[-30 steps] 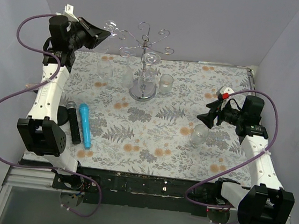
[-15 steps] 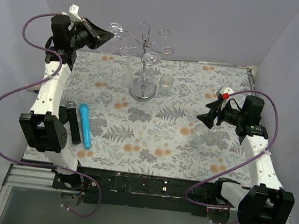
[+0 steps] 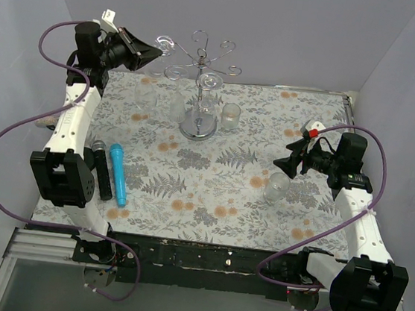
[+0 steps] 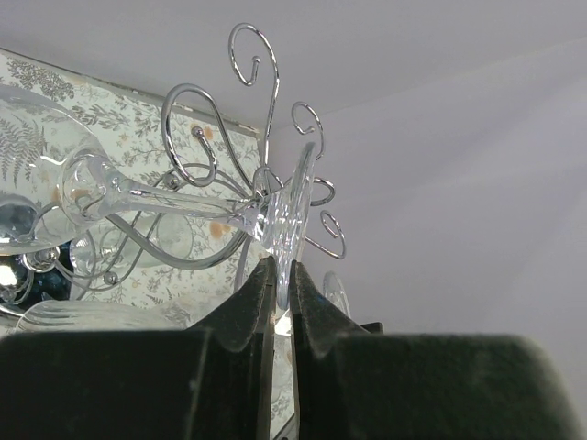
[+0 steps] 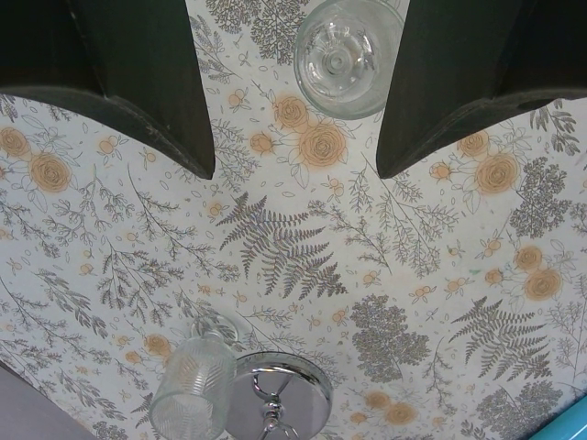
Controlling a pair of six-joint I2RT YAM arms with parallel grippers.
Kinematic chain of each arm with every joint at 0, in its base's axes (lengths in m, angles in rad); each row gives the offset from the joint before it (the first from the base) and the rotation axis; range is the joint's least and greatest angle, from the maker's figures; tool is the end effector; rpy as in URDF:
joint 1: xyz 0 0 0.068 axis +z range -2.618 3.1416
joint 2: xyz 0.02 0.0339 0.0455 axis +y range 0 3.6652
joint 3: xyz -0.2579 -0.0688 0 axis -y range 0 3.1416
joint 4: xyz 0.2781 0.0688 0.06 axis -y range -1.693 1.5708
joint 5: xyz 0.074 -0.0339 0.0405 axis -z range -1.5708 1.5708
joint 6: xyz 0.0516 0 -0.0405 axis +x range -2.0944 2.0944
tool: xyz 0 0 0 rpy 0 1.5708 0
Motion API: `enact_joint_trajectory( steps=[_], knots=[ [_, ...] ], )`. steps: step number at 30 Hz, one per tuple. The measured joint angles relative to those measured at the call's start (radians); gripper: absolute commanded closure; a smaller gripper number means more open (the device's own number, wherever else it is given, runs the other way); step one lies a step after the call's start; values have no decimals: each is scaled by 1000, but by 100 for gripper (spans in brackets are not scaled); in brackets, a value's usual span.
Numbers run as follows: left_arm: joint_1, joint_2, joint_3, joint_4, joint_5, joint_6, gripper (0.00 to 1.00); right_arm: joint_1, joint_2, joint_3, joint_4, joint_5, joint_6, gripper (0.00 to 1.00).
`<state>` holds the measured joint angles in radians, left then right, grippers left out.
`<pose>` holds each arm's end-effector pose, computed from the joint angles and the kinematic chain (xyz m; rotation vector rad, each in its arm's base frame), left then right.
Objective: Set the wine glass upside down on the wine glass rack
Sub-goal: Turn the wine glass upside down at the wine rack.
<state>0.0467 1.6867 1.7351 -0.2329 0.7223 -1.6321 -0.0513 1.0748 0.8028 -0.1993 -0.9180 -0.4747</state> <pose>0.4366 -0.0137 0.4224 -1.0608 1.7884 -1.6998 0.2769 0.0268 0.2756 -0.9157 1.6535 0.5751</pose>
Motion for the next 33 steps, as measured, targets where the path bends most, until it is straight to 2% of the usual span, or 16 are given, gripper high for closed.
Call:
enact_joint_trajectory(
  steps=[19, 33],
  knots=[
    [-14, 49, 0, 31, 40, -51, 100, -1, 0, 0, 0, 0, 0, 21],
    [-80, 123, 87, -21, 31, -55, 100, -1, 0, 0, 0, 0, 0, 21]
  ],
)
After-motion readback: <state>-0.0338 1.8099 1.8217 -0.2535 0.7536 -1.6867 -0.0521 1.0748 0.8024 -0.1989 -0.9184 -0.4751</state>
